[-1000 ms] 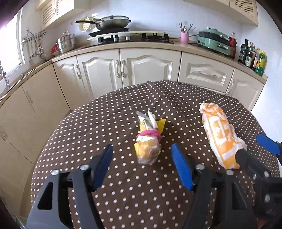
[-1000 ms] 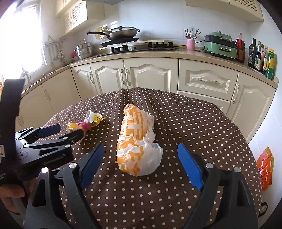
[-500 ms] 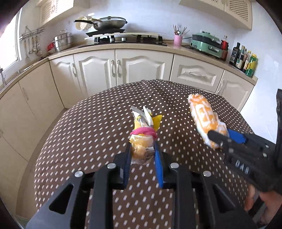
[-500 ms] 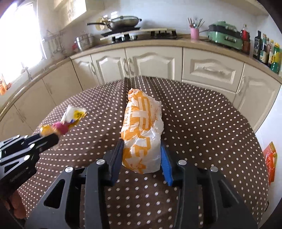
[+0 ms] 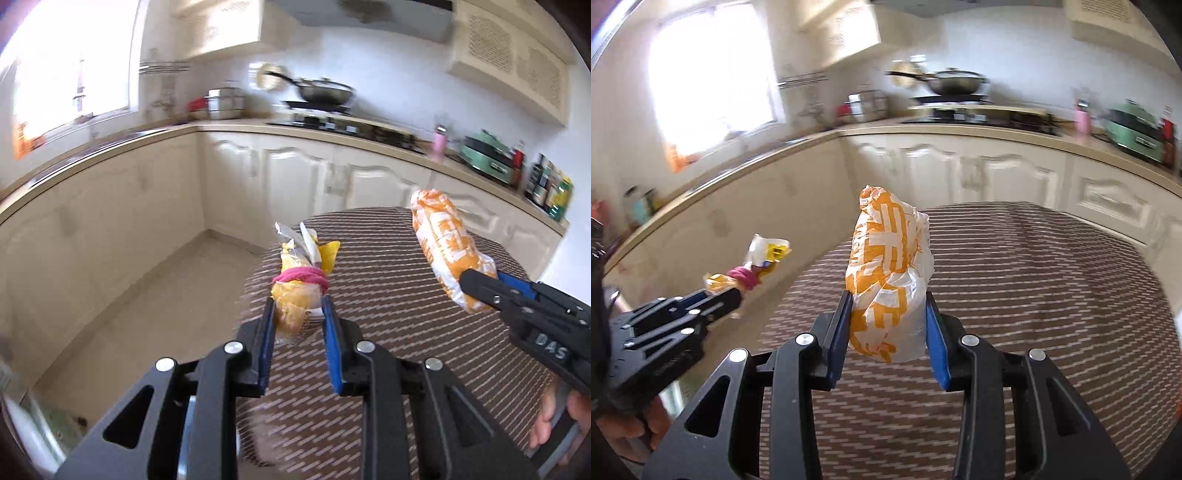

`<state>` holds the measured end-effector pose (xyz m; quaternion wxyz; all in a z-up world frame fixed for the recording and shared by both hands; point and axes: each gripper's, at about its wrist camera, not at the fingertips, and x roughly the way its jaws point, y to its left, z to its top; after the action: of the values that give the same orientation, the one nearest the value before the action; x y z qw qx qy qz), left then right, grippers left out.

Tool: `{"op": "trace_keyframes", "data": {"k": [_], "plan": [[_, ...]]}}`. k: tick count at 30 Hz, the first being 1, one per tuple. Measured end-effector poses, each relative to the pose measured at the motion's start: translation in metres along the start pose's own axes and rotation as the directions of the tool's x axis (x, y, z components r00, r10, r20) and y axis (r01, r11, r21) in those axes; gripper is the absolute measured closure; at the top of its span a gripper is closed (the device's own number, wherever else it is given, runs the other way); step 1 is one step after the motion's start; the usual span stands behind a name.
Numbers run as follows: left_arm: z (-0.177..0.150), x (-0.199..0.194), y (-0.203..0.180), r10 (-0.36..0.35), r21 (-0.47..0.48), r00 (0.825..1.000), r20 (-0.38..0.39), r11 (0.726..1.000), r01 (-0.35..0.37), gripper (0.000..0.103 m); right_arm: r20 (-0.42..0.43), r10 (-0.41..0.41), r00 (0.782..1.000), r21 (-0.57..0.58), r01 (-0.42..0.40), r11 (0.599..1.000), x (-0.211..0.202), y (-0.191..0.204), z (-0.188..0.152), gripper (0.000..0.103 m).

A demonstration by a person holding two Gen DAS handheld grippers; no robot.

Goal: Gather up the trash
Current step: 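Carry both held items over the blue bin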

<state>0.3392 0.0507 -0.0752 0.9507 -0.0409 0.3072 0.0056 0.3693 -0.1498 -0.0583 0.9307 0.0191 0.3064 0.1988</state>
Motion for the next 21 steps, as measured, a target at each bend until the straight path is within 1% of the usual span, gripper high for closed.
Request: {"op": "trace_keyframes", "data": {"k": [1, 3, 6, 11, 13, 14, 16, 18, 21], "plan": [[-0.005, -0.005, 0.013, 0.016, -0.013, 1.0, -0.003, 1.0, -0.016, 0.08, -0.001, 0.031, 1.0, -0.022, -0.031, 0.999, 0.001, 0.023, -0.003, 0.068], [-0.017, -0.017, 0.042, 0.062, -0.04, 0.998, -0.009, 0.997, -0.062, 0.08, -0.012, 0.073, 0.997, -0.045, -0.074, 0.996, 0.006, 0.05, -0.006, 0.068], [-0.041, -0.033, 0.087, 0.122, -0.093, 0.992, -0.028, 0.988, -0.124, 0.08, -0.044, 0.15, 0.988, -0.081, -0.153, 0.985, 0.02, 0.102, -0.018, 0.068], [-0.078, -0.046, 0.153, 0.196, -0.175, 0.978, -0.065, 0.963, -0.204, 0.08, -0.116, 0.225, 0.967, -0.146, -0.241, 0.96, 0.047, 0.171, -0.038, 0.068], [-0.093, -0.046, 0.178, 0.22, -0.211, 0.972, -0.086, 0.949, -0.234, 0.08, -0.151, 0.24, 0.959, -0.172, -0.265, 0.949, 0.062, 0.195, -0.048, 0.068], [-0.102, -0.044, 0.19, 0.239, -0.222, 0.965, -0.104, 0.941, -0.257, 0.08, -0.168, 0.24, 0.956, -0.185, -0.269, 0.945, 0.069, 0.206, -0.053, 0.068], [-0.118, -0.039, 0.206, 0.253, -0.233, 0.958, -0.133, 0.932, -0.279, 0.08, -0.211, 0.243, 0.947, -0.199, -0.285, 0.937, 0.087, 0.223, -0.067, 0.068], [-0.137, -0.028, 0.221, 0.252, -0.249, 0.951, -0.177, 0.923, -0.291, 0.08, -0.247, 0.231, 0.941, -0.217, -0.286, 0.933, 0.097, 0.239, -0.084, 0.068], [-0.161, -0.01, 0.236, 0.241, -0.269, 0.941, -0.236, 0.915, -0.302, 0.08, -0.31, 0.21, 0.927, -0.234, -0.289, 0.928, 0.125, 0.253, -0.106, 0.068]]}}
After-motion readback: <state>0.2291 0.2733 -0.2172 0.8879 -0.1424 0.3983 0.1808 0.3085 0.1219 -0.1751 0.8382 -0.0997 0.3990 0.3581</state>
